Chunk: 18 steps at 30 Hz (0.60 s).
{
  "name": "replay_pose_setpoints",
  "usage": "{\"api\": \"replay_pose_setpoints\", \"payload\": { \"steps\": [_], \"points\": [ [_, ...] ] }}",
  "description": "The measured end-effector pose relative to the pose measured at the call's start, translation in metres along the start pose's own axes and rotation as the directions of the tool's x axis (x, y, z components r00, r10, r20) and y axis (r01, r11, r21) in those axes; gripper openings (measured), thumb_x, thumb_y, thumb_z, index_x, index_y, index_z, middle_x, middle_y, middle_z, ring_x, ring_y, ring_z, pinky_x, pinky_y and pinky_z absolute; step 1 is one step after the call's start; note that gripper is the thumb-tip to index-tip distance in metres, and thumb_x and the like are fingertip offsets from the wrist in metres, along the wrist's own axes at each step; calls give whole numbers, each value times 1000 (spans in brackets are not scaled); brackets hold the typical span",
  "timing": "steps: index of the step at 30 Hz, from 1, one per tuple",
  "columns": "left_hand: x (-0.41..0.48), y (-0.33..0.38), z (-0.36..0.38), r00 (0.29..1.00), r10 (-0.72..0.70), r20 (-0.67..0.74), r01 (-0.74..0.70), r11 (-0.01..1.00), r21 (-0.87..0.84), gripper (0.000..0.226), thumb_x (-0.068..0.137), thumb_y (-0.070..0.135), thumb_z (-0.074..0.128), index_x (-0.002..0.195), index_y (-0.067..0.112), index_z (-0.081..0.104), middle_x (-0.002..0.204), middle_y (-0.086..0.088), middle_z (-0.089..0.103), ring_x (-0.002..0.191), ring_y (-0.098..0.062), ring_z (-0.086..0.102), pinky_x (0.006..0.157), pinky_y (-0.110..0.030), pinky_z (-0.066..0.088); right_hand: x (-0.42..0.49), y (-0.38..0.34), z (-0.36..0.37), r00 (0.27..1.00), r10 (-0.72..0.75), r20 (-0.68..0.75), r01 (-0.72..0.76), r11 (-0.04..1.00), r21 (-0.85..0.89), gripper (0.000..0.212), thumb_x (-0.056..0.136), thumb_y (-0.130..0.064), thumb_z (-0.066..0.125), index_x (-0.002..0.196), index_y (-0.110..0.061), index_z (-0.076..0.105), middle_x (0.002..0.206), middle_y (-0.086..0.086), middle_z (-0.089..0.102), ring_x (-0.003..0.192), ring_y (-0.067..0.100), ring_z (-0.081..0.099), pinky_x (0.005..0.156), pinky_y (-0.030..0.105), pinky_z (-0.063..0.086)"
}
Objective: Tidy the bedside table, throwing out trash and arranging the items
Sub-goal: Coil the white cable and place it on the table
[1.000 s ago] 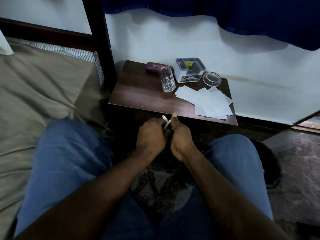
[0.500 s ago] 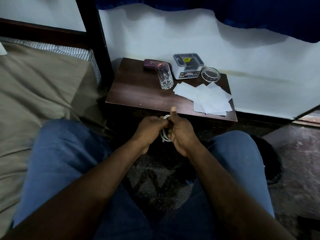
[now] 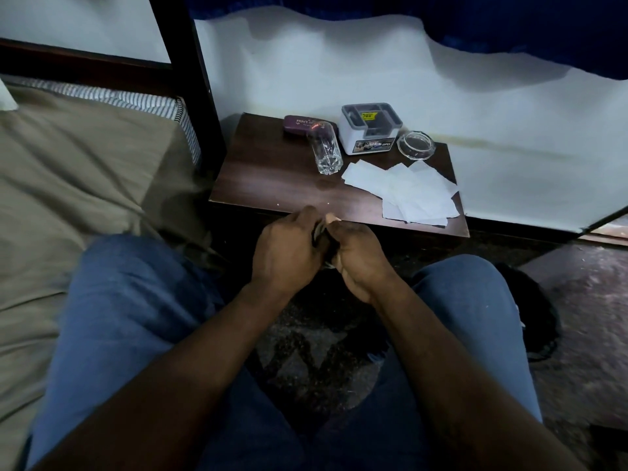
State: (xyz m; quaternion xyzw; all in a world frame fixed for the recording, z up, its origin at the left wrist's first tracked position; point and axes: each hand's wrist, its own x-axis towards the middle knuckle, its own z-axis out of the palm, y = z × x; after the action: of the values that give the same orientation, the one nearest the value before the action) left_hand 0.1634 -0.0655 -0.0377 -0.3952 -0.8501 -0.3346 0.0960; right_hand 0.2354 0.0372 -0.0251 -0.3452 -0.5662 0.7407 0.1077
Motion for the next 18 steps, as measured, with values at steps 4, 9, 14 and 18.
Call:
{"api": "replay_pose_setpoints", "payload": {
  "steps": [4, 9, 14, 18],
  "points": [
    [-3, 2, 1, 996, 29, 83, -39, 992, 117, 18, 91, 29, 65, 96, 11, 67, 88, -15, 72, 78, -41, 69, 60, -42, 53, -2, -1, -6, 995, 37, 92, -33, 998, -50, 31, 108, -1, 47, 84, -4, 67, 74, 7, 69, 65, 15, 62, 63, 28, 49],
    [-5, 9, 3, 984, -31, 173, 13, 995, 102, 19, 88, 10, 64, 107, 10, 67, 99, -13, 72, 89, -40, 70, 72, -49, 55, -7, 3, 0, 997, -51, 57, 69, 910, -409, 11, 93, -5, 52, 93, -1, 62, 82, 13, 64, 73, 25, 55, 65, 44, 43],
    [-5, 11, 6, 985, -20, 173, -8, 987, 159, 23, 91, 14, 63, 113, 12, 68, 106, -12, 72, 94, -38, 70, 73, -50, 56, -15, 4, 15, 989, 12, -146, -30, 992, -119, 30, 92, 7, 48, 71, -11, 59, 51, -8, 58, 46, 6, 53, 45, 23, 39],
    [-9, 15, 9, 977, 21, 214, -61, 982, 181, 31, 92, 16, 64, 121, 9, 69, 109, -15, 72, 97, -40, 69, 74, -50, 58, -13, 4, 14, 974, 140, -176, -112, 981, 159, 39, 97, 14, 40, 71, -8, 57, 44, -10, 60, 42, -1, 58, 42, 14, 43]
  ]
}}
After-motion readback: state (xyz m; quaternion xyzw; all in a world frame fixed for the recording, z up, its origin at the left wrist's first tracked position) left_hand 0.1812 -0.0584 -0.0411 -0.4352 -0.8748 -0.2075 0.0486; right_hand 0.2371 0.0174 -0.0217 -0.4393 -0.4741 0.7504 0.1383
